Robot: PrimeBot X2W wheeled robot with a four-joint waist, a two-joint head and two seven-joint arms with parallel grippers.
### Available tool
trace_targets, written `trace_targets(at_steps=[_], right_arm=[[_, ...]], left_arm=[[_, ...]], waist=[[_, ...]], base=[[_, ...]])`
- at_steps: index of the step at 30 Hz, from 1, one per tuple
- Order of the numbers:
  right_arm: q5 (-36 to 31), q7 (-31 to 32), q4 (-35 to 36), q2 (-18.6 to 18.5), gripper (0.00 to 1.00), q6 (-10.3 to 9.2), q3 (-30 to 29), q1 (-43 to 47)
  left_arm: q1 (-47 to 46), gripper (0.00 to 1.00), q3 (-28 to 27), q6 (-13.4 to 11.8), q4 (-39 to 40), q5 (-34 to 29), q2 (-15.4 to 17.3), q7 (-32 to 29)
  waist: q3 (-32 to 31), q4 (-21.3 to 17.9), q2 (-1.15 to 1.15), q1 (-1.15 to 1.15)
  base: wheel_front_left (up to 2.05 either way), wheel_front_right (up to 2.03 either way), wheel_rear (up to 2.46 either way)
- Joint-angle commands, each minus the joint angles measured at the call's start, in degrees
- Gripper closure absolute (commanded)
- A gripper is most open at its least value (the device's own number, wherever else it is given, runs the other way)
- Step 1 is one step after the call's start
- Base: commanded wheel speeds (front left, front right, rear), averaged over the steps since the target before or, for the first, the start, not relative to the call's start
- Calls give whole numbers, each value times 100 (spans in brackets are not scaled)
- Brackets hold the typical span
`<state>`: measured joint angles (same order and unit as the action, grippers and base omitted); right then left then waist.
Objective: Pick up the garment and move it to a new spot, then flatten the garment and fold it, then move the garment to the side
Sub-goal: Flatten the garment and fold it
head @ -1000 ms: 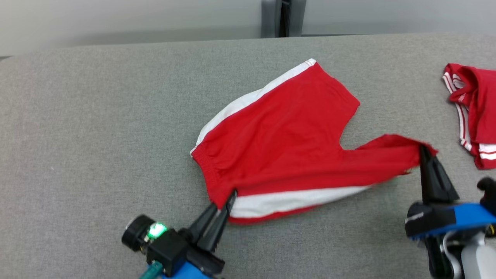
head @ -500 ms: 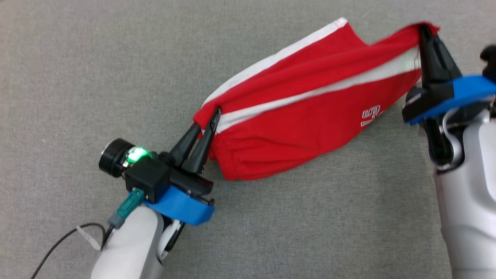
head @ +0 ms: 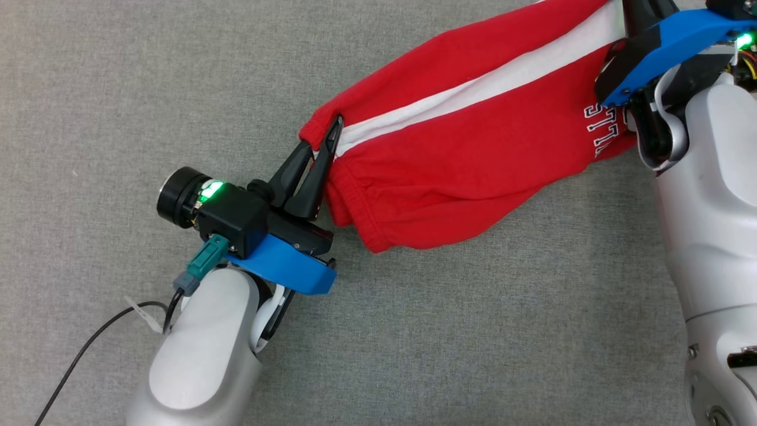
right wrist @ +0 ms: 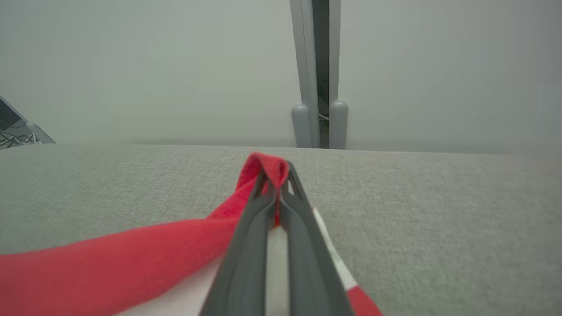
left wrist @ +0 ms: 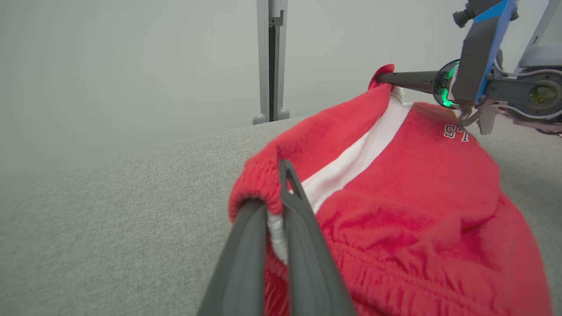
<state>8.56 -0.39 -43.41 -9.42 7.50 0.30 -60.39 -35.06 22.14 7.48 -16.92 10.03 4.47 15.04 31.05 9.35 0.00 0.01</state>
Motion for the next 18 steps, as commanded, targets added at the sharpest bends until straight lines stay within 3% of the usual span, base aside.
trace_targets(at_steps=[1, 2, 3, 4, 14, 18], right_arm=[[-31, -92, -179, 21, 100, -3, 1, -155], [-63, -161, -276, 29, 72, -3, 9, -199], [-81, -229, -378, 28, 9, -3, 32, -236], [-91, -296, -472, 31, 0, -3, 58, -253], [147, -870, -964, -258, 0, -3, 304, 154], [301, -1032, -1012, -481, 0, -3, 447, 566]], left_arm=[[-63, 100, 3, -2, -47, 7, -11, 18], [-61, 91, 7, -2, -77, 11, -14, 18], [-46, 49, -1, -2, -91, 5, -19, 19], [-18, 0, -17, -2, -112, -6, -21, 18], [740, 0, -331, -2, 134, -113, -47, 18], [1251, 0, -720, -31, 437, -179, -64, 18]], waist=[[23, 17, 0, -1], [19, 9, 0, -1], [6, -3, 0, -1], [-15, -20, 0, -1], [-437, -100, 0, -1], [-687, -60, 0, -1]], base=[[0, 0, 0], [0, 0, 0], [0, 0, 0], [0, 0, 0], [0, 0, 0], [0, 0, 0]])
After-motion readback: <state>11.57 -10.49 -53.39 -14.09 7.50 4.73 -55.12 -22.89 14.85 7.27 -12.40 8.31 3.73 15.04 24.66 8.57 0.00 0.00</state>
